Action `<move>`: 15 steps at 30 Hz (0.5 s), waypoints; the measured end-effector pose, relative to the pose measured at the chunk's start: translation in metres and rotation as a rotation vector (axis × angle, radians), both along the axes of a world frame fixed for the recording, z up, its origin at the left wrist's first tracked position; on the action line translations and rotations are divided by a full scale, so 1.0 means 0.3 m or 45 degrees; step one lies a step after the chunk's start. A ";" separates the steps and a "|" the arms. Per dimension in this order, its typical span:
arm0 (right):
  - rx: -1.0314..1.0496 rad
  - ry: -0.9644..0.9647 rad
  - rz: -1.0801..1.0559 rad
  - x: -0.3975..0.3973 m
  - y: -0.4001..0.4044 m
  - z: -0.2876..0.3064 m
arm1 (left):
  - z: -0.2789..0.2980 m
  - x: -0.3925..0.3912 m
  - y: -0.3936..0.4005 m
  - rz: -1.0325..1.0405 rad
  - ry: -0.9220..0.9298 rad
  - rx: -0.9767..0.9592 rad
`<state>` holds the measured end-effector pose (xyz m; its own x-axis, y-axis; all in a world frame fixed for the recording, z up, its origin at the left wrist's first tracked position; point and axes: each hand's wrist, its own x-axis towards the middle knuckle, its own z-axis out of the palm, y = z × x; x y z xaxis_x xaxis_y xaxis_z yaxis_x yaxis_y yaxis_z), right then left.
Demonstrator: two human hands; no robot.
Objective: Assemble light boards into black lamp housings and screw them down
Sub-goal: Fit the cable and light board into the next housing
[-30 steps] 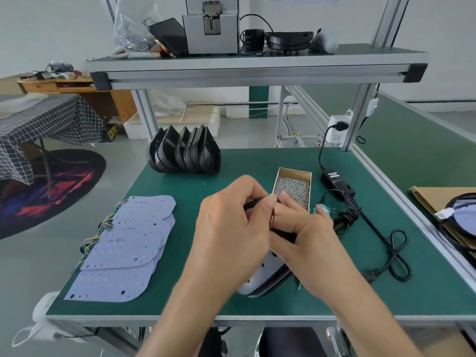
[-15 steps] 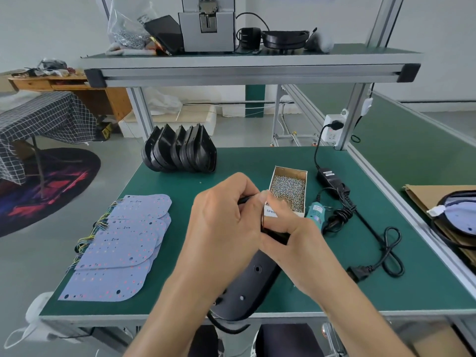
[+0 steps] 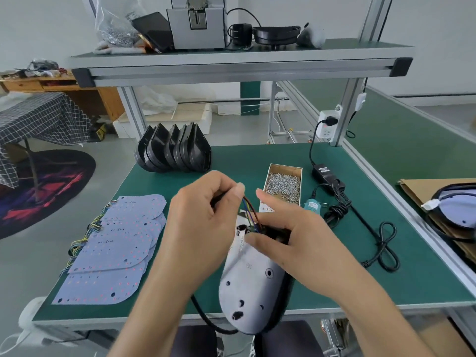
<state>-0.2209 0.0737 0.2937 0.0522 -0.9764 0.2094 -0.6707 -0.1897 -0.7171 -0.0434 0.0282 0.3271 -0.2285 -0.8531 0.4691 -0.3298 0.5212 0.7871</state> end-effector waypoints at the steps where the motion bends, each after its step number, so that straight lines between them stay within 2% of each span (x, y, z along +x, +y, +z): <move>1: -0.037 0.032 0.011 0.004 0.000 0.015 | 0.007 0.002 -0.001 0.002 -0.005 -0.016; 3: -0.083 0.078 0.015 0.017 -0.003 0.035 | 0.020 -0.005 0.007 -0.012 0.000 -0.034; 6: -0.014 0.188 -0.046 0.044 -0.004 0.031 | 0.020 -0.019 0.030 -0.022 0.031 -0.055; 10: 0.093 0.022 -0.059 0.055 0.008 0.012 | 0.008 -0.035 0.040 -0.029 0.039 -0.037; 15: 0.127 -0.057 -0.092 0.054 0.010 -0.012 | 0.003 -0.041 0.042 -0.010 -0.012 -0.026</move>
